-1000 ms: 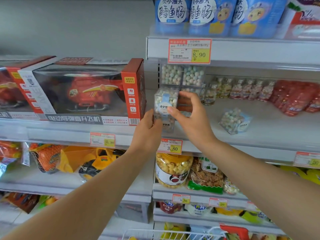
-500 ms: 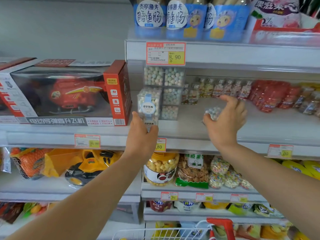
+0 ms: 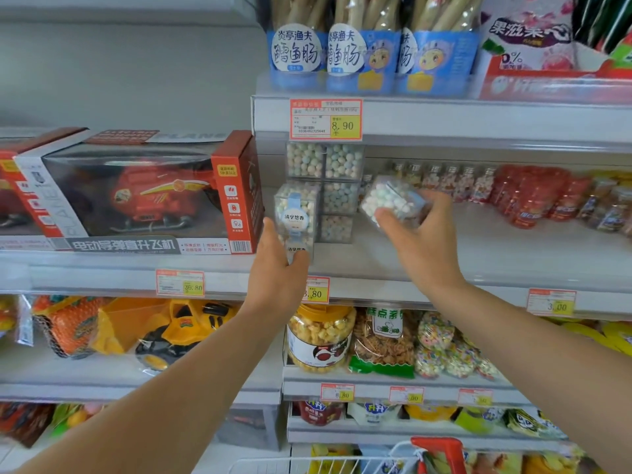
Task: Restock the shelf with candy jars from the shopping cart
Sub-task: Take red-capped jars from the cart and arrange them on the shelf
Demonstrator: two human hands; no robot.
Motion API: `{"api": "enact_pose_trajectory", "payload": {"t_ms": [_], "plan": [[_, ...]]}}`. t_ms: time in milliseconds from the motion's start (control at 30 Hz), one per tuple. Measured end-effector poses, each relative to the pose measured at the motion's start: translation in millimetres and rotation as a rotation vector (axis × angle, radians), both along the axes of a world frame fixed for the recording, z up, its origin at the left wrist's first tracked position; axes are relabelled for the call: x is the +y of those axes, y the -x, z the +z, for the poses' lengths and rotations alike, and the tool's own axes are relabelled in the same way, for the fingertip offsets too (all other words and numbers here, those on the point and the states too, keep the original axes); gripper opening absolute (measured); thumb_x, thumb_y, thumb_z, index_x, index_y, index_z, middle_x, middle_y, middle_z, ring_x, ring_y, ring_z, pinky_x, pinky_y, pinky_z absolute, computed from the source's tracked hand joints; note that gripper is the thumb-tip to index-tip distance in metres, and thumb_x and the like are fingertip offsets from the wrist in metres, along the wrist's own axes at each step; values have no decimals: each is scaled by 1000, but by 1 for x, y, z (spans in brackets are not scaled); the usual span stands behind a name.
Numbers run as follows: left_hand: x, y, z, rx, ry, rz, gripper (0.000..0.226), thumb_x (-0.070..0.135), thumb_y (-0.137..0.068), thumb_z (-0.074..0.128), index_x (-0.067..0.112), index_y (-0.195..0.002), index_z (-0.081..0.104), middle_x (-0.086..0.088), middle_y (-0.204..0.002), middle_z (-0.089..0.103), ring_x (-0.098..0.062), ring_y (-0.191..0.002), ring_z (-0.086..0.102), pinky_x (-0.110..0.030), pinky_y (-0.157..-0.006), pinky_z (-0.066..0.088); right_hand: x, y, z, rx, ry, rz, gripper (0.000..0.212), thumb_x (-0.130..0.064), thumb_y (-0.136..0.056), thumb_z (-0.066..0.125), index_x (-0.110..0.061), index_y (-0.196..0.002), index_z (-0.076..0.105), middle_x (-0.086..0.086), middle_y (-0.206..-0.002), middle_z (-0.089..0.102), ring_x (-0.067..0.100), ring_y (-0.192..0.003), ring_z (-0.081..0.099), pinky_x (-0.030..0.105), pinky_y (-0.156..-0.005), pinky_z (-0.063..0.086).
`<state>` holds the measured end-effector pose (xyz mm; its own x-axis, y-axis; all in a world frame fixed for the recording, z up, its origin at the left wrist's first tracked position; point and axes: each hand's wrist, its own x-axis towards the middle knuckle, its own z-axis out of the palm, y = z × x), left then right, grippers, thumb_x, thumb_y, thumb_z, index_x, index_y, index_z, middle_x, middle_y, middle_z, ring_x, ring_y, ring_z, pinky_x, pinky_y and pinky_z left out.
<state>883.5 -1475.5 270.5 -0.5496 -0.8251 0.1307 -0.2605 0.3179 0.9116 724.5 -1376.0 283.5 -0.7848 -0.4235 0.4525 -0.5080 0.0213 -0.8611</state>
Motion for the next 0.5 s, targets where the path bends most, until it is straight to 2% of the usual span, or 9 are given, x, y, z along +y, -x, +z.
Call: {"api": "enact_pose_trajectory", "payload": {"t_ms": [67,100,233,333,433,500], "plan": [[0,-4,3,40,-4,-14,63,22,-102,39,24,-155,4,13,-160,10,-7,-145,12,-18,-107,12,-10,-18,13,40,60,68,51,-25,-81,76,-19,-116,39,-15,-101,50,-16,-81,54,3,-64,41],[0,-5,5,64,-4,-21,61,23,-102,38,26,-154,6,14,-159,11,-6,-145,13,-17,-105,12,-15,-26,18,54,71,92,52,-27,-80,77,-20,-115,39,-15,-101,50,-15,-81,54,3,-65,42],[-6,-11,12,153,-11,-46,58,21,-101,37,32,-153,13,18,-157,19,-2,-143,19,-23,-113,16,-39,-47,31,61,126,118,57,-37,-77,79,-19,-117,42,-6,-110,53,-2,-95,54,5,-75,41],[-9,-12,13,179,-12,-72,56,21,-101,36,32,-152,18,16,-156,24,-4,-142,23,-32,-118,20,-58,-57,35,64,134,97,63,-43,-71,82,-17,-116,45,-2,-115,54,7,-103,55,12,-82,43],[-10,-14,13,208,-27,-85,54,18,-100,35,30,-152,22,15,-154,27,-2,-140,24,-24,-113,20,-77,-61,35,67,107,59,67,-47,-67,83,-11,-111,48,3,-110,54,13,-99,57,16,-76,44],[-12,-15,14,215,-34,-96,53,17,-101,34,30,-151,23,16,-153,29,2,-136,25,-19,-108,20,-85,-63,33,66,105,43,70,-51,-65,83,-10,-110,47,5,-110,53,16,-99,57,25,-81,49]]}}
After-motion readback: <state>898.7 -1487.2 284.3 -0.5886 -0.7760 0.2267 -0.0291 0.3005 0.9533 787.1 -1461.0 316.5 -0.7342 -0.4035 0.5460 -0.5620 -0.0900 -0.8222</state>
